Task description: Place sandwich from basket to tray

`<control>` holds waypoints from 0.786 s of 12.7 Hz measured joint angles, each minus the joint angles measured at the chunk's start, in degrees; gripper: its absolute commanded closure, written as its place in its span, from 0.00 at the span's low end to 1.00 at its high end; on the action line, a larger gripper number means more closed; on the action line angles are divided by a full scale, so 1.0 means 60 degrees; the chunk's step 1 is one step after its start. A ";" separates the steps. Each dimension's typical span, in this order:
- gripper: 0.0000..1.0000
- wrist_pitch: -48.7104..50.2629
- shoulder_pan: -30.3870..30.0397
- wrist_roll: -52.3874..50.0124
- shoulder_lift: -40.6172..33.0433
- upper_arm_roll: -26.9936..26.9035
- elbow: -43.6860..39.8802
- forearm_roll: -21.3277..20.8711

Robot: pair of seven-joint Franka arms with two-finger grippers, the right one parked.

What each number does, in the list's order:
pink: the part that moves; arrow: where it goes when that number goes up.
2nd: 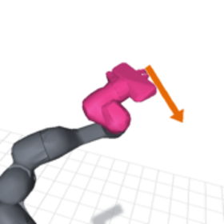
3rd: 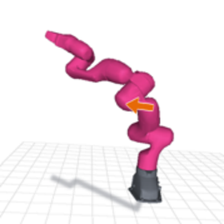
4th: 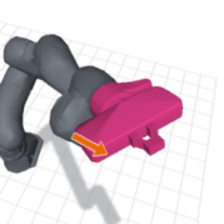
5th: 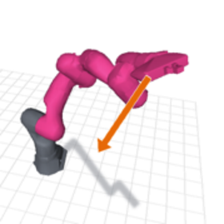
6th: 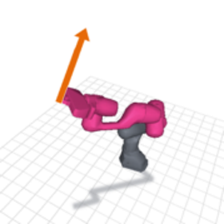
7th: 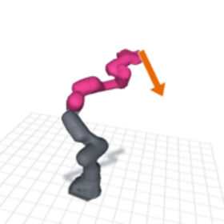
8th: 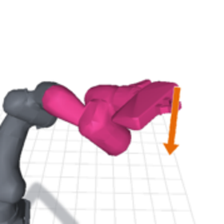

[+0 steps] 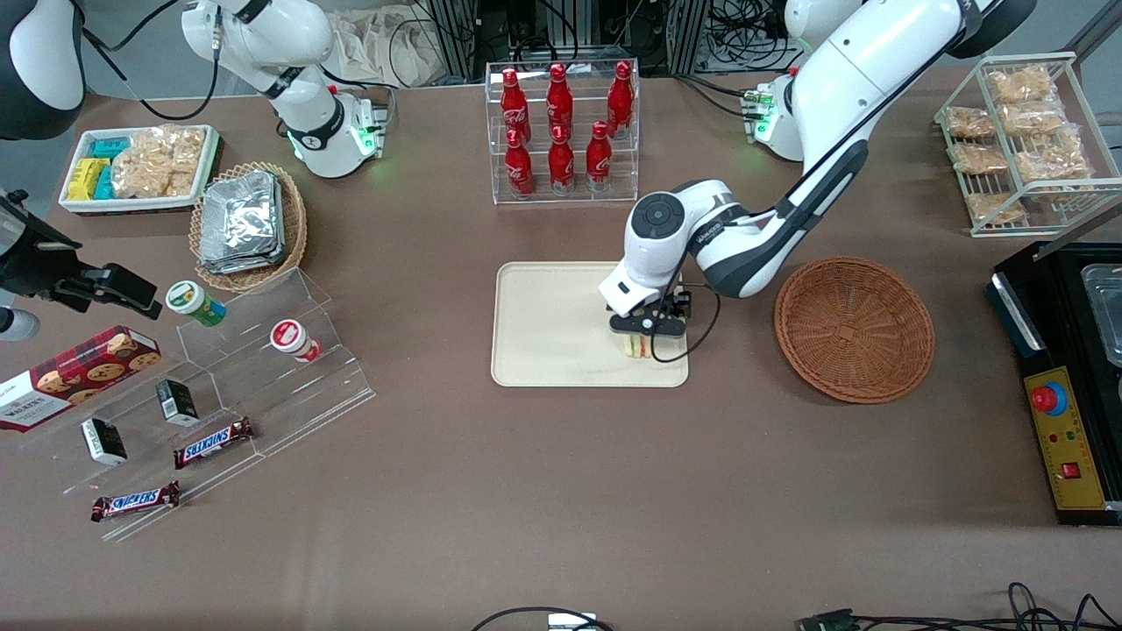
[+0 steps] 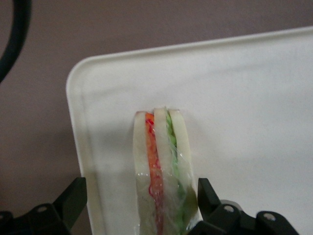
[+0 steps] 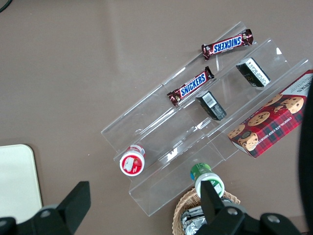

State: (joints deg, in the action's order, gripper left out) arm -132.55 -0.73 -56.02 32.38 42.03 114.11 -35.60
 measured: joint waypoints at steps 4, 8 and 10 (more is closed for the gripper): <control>0.00 0.0968 -0.0070 -0.0015 -0.0120 0.0010 -0.1162 0.0727; 0.00 0.1994 -0.0278 -0.0015 -0.0272 0.0011 -0.2366 0.1146; 0.00 0.2315 -0.0538 -0.0014 -0.0404 0.0011 -0.2811 0.1334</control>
State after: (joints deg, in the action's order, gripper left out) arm -118.66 -3.96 -56.11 29.96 42.09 97.25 -27.60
